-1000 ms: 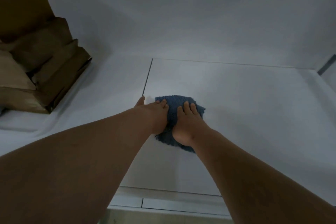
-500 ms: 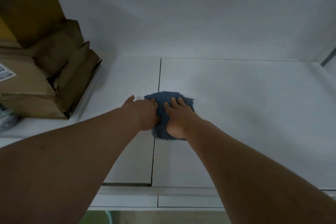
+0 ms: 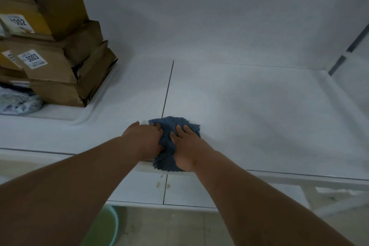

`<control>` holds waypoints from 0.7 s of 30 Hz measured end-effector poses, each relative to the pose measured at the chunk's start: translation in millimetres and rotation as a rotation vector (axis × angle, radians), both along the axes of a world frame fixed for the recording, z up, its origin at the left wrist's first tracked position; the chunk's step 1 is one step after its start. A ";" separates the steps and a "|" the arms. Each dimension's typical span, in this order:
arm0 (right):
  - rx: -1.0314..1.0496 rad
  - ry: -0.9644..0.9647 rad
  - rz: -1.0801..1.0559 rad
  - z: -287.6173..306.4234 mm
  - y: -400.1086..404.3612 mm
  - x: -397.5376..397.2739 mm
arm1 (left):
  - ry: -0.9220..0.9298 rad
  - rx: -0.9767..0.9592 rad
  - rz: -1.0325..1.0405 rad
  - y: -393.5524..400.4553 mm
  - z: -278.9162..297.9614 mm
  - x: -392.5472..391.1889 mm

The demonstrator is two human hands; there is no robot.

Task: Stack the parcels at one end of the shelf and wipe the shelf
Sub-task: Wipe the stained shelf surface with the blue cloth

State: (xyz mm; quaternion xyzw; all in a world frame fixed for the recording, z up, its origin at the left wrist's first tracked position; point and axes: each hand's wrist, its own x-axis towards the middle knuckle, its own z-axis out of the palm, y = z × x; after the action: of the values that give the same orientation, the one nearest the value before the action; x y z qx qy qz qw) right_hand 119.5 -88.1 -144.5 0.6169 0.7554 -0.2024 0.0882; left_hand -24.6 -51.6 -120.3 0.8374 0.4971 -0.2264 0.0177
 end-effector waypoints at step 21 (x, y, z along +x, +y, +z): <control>0.042 -0.036 -0.044 3.0 -27.5 -29.4 | -0.105 -0.048 -0.111 -3.7 -4.0 -31.6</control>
State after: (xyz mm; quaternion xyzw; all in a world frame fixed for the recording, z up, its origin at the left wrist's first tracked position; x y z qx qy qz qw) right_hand 90.1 -115.6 -141.5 0.6385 0.7442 -0.1773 0.0843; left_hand -56.2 -55.2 -124.3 0.8737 0.4429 -0.1948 0.0512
